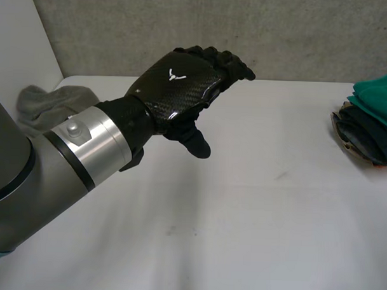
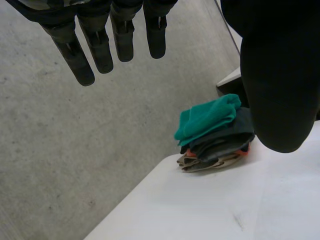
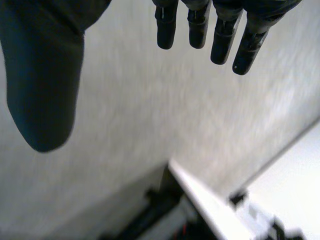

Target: Fold the laundry.

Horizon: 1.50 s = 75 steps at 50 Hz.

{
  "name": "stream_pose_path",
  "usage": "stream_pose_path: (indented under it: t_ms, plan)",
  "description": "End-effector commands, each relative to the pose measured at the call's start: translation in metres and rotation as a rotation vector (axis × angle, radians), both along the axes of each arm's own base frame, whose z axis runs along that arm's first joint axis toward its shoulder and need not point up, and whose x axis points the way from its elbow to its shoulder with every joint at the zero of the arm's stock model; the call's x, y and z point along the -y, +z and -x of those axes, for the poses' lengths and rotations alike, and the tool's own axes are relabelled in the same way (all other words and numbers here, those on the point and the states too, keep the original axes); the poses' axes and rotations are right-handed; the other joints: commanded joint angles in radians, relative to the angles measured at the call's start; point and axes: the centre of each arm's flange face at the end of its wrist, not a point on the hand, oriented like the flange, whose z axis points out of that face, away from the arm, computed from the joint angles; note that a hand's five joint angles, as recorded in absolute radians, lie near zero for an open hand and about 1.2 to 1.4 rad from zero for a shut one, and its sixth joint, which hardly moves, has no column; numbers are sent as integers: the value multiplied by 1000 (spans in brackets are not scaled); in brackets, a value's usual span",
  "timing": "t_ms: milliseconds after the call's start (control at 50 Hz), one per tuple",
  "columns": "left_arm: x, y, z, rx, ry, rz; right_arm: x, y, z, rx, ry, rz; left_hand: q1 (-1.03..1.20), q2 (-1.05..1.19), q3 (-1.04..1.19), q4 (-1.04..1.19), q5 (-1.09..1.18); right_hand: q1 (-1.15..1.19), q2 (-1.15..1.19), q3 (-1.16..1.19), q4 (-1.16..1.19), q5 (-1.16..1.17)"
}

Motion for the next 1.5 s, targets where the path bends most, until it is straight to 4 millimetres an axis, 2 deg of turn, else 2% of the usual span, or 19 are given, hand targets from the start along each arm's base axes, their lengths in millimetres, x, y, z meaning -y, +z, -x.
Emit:
stream_pose_path:
  t_ms: [20,40,100,120,180,200,260,280,340,400,460,600,700,860,1100,1240,1300,1380,1500]
  plan:
    - [2,12,-4,-29,18,44,-12,52,-159,-32,481,215,-21,-7,-15,-4,8,-28,-48,-40,-62,-67]
    - [5,14,-6,-37,37,56,-24,53,-196,-32,600,230,-27,-13,-21,-10,2,-28,-48,-40,-62,-67]
    - [19,18,-12,-55,105,80,-43,42,-245,-30,760,224,-42,-28,-35,-25,-12,-28,-48,-40,-62,-67]
    - [33,21,-20,-67,174,99,-56,30,-275,-25,858,209,-65,-51,-59,-48,-36,-28,-48,-40,-62,-67]
    - [62,27,-39,-85,302,135,-82,10,-322,-10,1015,182,-86,-72,-79,-69,-56,-28,-48,-40,-62,-67]
    - [83,31,-55,-92,384,155,-102,-6,-350,8,1109,154,-86,-72,-79,-69,-56,-28,-48,-40,-62,-67]
    - [123,27,-86,-81,509,159,-139,-34,-389,15,1235,75,-77,-63,-71,-60,-48,-28,-48,-40,-62,-67]
    - [153,14,-107,-55,585,139,-145,-44,-395,14,1250,44,-68,-54,-62,-51,-39,-28,-48,-40,-62,-67]
    - [193,-8,-138,-11,681,113,-159,-88,-408,-10,1278,-102,-59,-45,-53,-43,-30,-28,-48,-40,-62,-67]
    - [247,-50,-172,102,743,96,-167,-122,-411,-56,1258,-220,-36,-22,-29,-19,-7,-28,-48,-40,-62,-67]
    - [278,-98,-190,223,736,85,-168,-142,-407,-93,1202,-295,-27,-13,-21,-10,2,-28,-48,-40,-62,-67]
    - [313,-171,-203,348,704,90,-170,-164,-398,-104,1133,-376,20,34,26,37,49,-28,-48,-40,-62,-67]
    - [338,-196,-205,334,712,137,-172,-168,-396,-94,1126,-394,114,128,120,130,143,-28,-48,-40,-62,-67]
    - [360,-212,-196,310,688,212,-178,-176,-393,-80,1120,-427,190,204,197,207,220,-28,-48,-40,-62,-67]
    - [358,-231,-156,287,543,269,-174,-178,-385,-72,1080,-439,219,233,226,236,249,-28,-48,-40,-62,-67]
    - [360,-232,-152,284,533,289,-172,-179,-383,-69,1071,-442,624,638,630,641,653,-28,-48,-40,-62,-67]
    - [358,-234,-149,286,516,288,-170,-178,-382,-68,1065,-441,1099,1113,1105,1116,1128,-28,-48,-40,-62,-67]
    - [348,-236,-130,313,487,314,-169,-178,-381,-69,1062,-441,1123,1137,1130,1140,1153,-28,-48,-40,-62,-67]
    - [306,-181,-96,348,440,485,-165,-178,-377,-66,1046,-439,1123,1137,1130,1140,1153,-28,-48,-40,-62,-67]
